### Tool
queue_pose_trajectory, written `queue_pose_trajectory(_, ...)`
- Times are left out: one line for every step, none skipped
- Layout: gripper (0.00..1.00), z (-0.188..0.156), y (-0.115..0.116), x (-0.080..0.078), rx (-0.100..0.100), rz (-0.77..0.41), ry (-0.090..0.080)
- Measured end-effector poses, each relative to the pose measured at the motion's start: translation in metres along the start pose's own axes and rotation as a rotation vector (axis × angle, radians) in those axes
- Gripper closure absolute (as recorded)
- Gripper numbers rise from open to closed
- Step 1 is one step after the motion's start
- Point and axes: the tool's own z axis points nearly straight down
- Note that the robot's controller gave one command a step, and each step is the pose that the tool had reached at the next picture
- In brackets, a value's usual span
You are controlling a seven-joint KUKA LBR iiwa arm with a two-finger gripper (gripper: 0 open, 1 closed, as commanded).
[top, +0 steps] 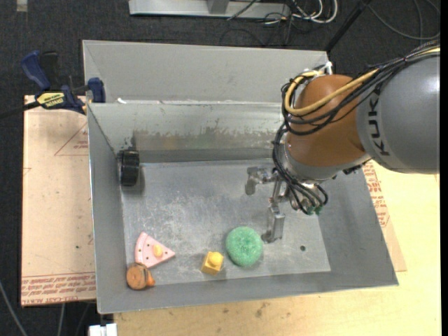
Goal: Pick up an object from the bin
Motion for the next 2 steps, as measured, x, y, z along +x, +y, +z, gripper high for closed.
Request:
queue_pose_trajectory(0.0,0.0,0.0,0.0,0.0,0.0,0.0)
queue_pose_trajectory(0.0,0.036,0.007,0.018,0.001,-0.093,-0.004)
